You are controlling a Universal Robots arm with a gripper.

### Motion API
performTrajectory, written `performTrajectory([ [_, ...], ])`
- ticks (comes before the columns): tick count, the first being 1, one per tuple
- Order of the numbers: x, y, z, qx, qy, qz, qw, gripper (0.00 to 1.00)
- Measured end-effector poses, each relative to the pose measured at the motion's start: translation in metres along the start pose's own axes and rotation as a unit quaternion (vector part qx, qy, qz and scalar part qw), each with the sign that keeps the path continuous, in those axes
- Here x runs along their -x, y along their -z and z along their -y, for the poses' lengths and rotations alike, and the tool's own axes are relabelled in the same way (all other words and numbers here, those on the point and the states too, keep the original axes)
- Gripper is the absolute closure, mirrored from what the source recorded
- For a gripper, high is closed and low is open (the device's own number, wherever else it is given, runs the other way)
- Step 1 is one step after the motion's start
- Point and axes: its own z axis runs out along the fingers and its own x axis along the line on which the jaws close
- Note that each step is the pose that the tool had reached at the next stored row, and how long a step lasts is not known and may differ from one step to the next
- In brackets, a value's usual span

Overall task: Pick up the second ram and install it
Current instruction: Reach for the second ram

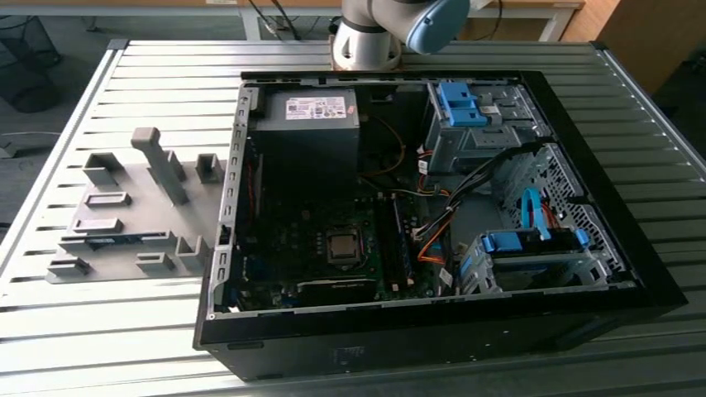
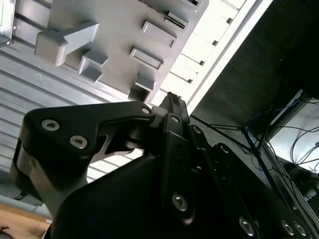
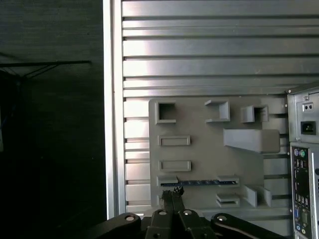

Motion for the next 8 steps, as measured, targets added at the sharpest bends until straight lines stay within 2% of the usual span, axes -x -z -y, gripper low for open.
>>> performTrajectory([
  [8, 0.0017, 0.0000, -0.0001, 0.0000, 0.000, 0.0000, 1.0000, 0.89],
])
